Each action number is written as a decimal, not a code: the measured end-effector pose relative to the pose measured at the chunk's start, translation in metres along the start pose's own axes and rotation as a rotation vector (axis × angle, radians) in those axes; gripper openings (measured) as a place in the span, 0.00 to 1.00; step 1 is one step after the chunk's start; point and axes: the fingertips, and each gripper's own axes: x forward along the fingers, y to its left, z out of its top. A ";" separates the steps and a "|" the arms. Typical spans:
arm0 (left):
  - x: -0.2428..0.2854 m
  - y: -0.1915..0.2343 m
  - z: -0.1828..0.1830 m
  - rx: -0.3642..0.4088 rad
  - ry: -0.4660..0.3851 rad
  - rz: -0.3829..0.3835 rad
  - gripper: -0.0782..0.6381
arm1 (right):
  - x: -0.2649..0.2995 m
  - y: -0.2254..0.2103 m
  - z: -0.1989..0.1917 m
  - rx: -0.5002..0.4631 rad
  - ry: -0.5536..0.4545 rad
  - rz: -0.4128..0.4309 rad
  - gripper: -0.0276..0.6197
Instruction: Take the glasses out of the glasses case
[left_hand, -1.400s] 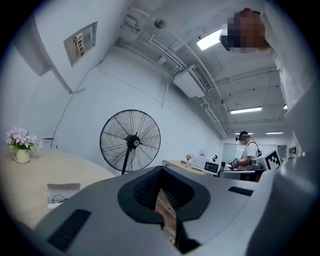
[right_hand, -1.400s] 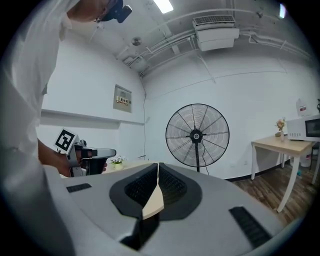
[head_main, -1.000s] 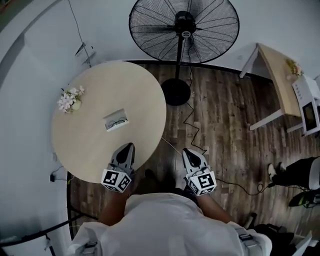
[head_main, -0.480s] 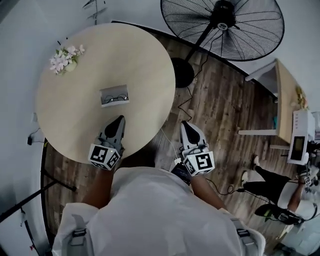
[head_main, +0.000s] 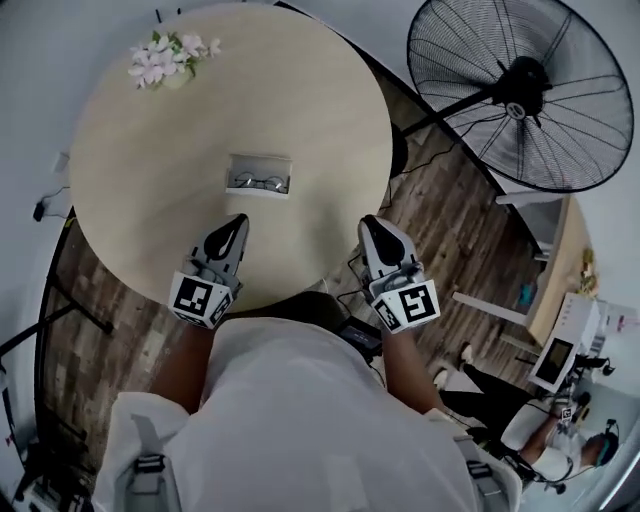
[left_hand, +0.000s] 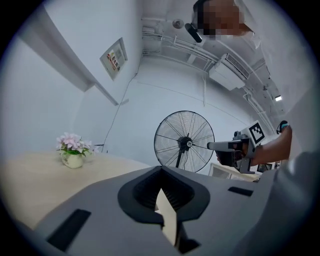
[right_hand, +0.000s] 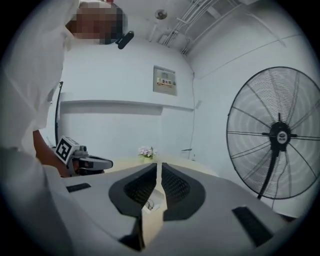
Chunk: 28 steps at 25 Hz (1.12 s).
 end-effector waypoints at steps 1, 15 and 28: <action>-0.004 0.008 -0.002 0.004 -0.001 0.022 0.13 | 0.015 0.008 -0.002 -0.022 0.022 0.049 0.09; -0.047 0.076 -0.055 -0.058 0.014 0.337 0.13 | 0.153 0.069 -0.072 -0.168 0.285 0.580 0.22; -0.068 0.078 -0.120 -0.136 0.109 0.398 0.13 | 0.216 0.094 -0.157 -0.361 0.609 0.753 0.22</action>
